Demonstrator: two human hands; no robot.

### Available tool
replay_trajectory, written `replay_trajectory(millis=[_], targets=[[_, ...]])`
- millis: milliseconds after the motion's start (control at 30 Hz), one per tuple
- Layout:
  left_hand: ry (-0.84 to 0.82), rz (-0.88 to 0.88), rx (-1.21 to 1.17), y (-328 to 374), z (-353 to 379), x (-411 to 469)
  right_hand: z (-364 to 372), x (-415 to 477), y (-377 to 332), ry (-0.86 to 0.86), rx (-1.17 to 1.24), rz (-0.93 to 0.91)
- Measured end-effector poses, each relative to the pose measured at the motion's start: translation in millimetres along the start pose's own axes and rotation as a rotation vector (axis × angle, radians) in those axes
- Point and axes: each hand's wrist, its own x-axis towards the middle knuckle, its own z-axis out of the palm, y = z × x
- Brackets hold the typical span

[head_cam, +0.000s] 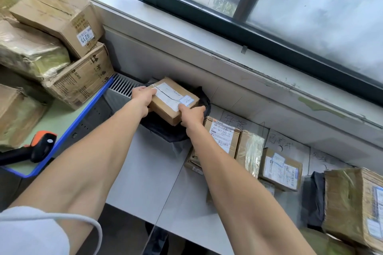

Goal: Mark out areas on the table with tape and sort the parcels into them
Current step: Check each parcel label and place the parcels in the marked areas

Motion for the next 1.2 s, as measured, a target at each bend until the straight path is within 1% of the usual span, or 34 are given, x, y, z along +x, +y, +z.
replay_trajectory(millis=[100, 200, 267, 367, 467, 633, 800, 1033, 1200], targets=[[-0.063, -0.007, -0.199, 4, -1, -7, 2, -8, -1, -0.069, 0.206, 0.022], [-0.156, -0.010, -0.241, 13, -1, -16, -1, -14, -4, -0.148, 0.268, -0.014], [-0.193, 0.052, -0.216, 21, -2, -21, -11, -15, -8, -0.143, 0.301, -0.024], [-0.288, 0.121, -0.149, 33, -2, -31, -35, -16, -12, -0.063, 0.382, -0.088], [-0.379, 0.166, -0.046, 42, 8, -54, -59, -17, -15, -0.010, 0.317, -0.209], [-0.452, 0.207, 0.014, 47, 33, -87, -97, -30, -14, 0.020, 0.309, -0.282], [-0.500, 0.195, 0.064, 35, 67, -120, -144, -38, -1, 0.056, 0.336, -0.301], [-0.544, 0.232, 0.162, 17, 132, -178, -225, -40, 25, 0.112, 0.406, -0.362], [-0.581, 0.292, 0.282, -5, 183, -218, -300, -34, 64, 0.181, 0.457, -0.323]])
